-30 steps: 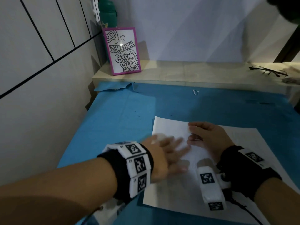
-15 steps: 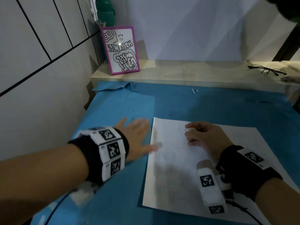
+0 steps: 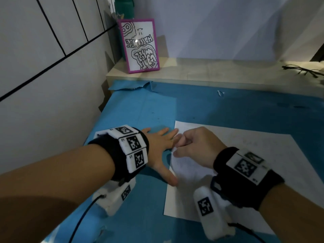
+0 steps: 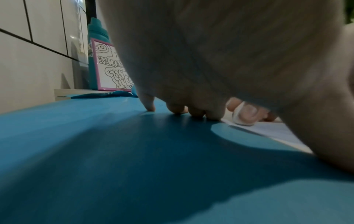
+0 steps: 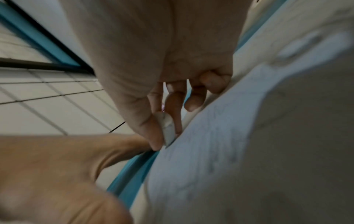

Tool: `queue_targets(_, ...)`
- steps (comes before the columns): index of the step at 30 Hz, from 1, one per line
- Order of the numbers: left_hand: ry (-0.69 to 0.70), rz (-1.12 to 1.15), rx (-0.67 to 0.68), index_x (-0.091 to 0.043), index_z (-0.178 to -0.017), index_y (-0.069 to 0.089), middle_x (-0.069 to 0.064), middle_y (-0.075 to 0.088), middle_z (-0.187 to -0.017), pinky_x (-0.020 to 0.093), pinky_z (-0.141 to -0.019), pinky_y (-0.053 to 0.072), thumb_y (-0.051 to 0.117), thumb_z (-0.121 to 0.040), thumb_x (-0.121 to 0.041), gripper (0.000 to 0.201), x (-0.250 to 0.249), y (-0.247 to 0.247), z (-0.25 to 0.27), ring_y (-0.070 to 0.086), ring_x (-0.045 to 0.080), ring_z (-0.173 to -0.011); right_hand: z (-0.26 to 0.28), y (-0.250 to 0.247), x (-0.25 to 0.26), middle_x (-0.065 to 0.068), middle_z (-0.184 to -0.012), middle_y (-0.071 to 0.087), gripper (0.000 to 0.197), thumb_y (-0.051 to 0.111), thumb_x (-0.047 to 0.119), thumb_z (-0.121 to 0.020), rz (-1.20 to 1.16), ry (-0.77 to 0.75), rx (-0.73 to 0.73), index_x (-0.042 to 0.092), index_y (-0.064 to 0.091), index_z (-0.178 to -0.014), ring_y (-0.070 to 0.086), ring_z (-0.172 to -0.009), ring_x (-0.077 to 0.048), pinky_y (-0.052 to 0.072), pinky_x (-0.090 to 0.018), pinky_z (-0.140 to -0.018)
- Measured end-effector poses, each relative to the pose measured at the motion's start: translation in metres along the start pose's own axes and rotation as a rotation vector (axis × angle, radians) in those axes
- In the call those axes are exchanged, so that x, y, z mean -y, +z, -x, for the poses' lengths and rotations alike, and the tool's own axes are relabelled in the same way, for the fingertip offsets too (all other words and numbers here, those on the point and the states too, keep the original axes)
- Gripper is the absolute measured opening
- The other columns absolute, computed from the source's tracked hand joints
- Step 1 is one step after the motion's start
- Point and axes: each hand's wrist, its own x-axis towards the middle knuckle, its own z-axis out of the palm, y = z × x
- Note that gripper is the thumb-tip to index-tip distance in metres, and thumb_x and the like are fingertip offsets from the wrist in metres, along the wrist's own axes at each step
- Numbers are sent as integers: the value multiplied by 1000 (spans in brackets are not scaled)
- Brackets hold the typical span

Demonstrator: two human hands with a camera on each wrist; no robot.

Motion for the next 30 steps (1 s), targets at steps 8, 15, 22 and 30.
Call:
queue_targets(8, -8, -7, 1, -32, -149, -18, -14, -27, -154, 55, -116, -3, 57, -62, -83, 126, 2, 1, -3, -20, 11, -144, 4, -6, 0, 13, -59, 58, 9, 76, 16, -71, 131, -60, -32, 16, 68, -68, 50, -57, 1, 37, -10, -57)
queue_targets(15, -21, -16, 12, -30, -149, -17, -13, -26, -155, 56, -116, -1, 58, -63, -81, 125, -2, -2, -2, -19, 13, -144, 4, -10, 4, 17, -56, 56, 12, 77, 16, -71, 198, -87, -44, 21, 67, -67, 52, -59, 2, 36, -5, -55)
queue_targets(22, -26, -30, 15, -31, -147, -22, -14, -28, -154, 55, -117, -1, 56, -61, -84, 128, 0, 0, -3, -19, 12, -144, 4, -18, 4, 16, -63, 53, 26, 77, 20, -72, 287, -95, 33, 31, 57, -61, 49, -59, 3, 35, -7, -55)
queue_targets(30, -34, -36, 28, -29, -147, -24, -15, -29, -153, 54, -117, 1, 57, -62, -83, 128, -2, -2, -2, -19, 11, -144, 6, -19, 0, 15, -68, 58, 23, 79, 24, -69, 254, -64, 34, 31, 59, -60, 52, -65, 1, 37, -12, -61)
